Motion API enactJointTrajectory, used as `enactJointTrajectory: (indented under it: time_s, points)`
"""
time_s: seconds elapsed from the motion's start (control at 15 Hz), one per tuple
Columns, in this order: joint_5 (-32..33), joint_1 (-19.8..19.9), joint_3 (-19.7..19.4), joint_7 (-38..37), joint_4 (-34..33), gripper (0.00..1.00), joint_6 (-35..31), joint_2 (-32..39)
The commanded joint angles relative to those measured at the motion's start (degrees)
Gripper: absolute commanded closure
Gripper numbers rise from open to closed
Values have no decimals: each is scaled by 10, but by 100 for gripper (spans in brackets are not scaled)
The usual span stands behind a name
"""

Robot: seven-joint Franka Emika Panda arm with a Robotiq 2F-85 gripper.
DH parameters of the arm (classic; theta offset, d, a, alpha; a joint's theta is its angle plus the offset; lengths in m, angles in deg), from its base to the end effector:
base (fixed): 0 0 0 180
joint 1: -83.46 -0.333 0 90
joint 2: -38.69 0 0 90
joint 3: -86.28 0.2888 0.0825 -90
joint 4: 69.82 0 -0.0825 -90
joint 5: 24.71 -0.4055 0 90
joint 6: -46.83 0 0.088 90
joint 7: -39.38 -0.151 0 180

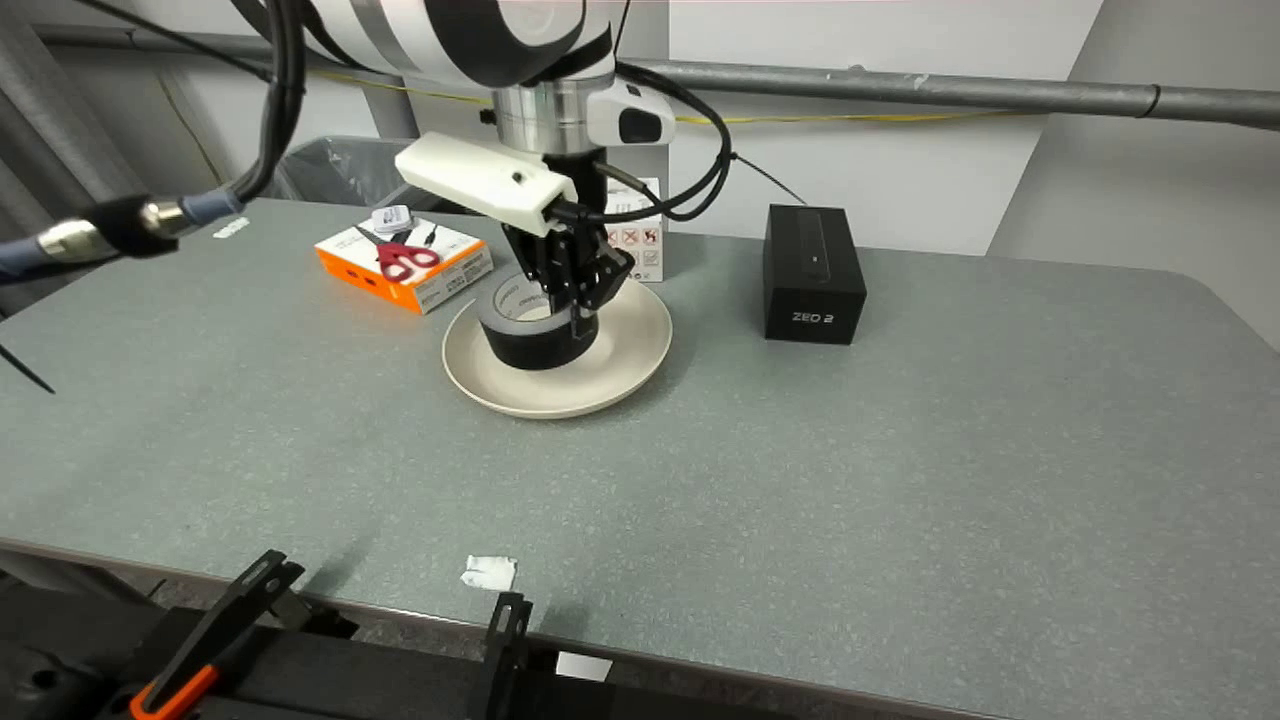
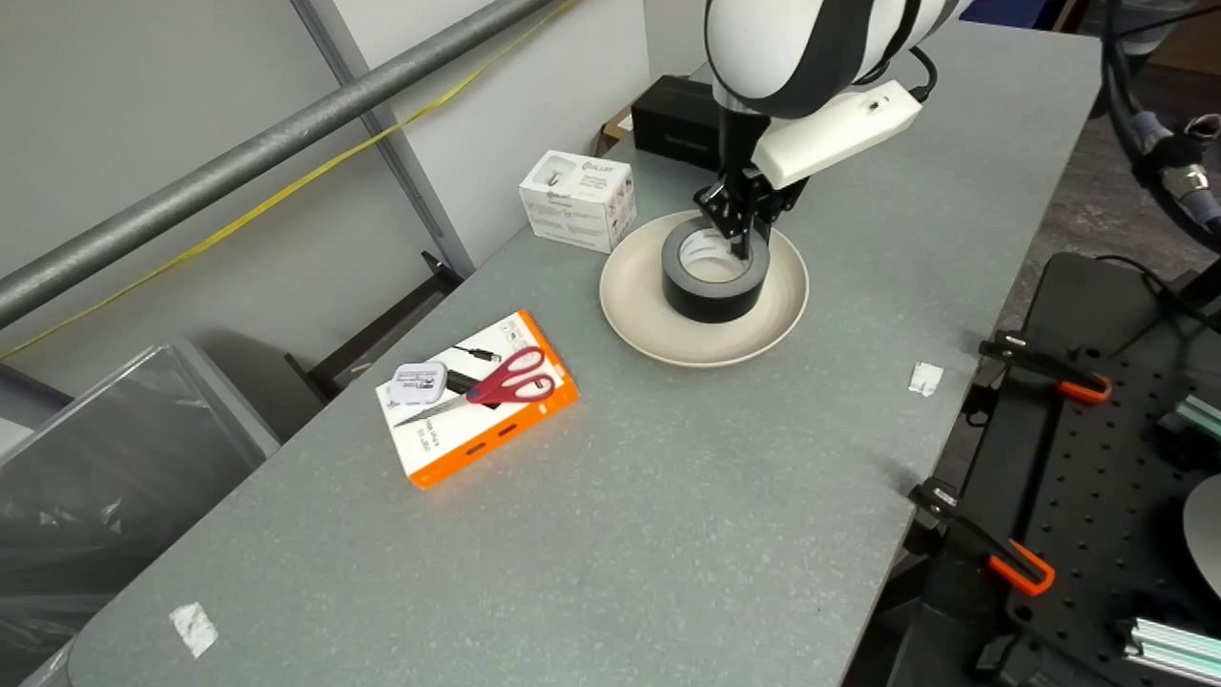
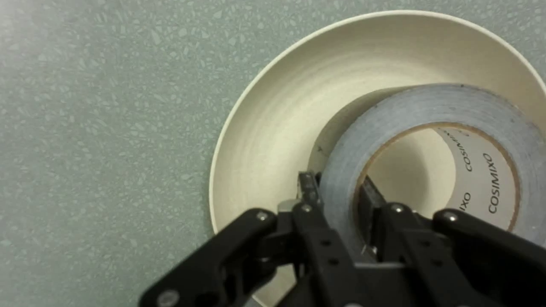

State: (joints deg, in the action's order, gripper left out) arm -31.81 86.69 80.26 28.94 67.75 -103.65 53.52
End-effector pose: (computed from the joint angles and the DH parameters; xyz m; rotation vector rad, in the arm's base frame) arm 0.4907 -0.0843 0.1168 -3.0309 0.6928 0.0482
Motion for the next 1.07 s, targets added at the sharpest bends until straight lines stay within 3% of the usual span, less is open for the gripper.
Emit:
enactJointTrajectory:
  time_s: [0.0,0.33,0.4,0.47,0.87,1.0]
  points:
    - [31,-16,-13,-56,-52,94,-7,57]
    - [49,-29,-18,-81,-88,94,8,99]
    - [49,-30,-18,-78,-89,50,9,100]
    - [51,-30,-19,-75,-91,49,11,100]
    - [42,-24,-14,-63,-88,4,7,83]
    - [41,-23,-12,-62,-88,0,8,78]
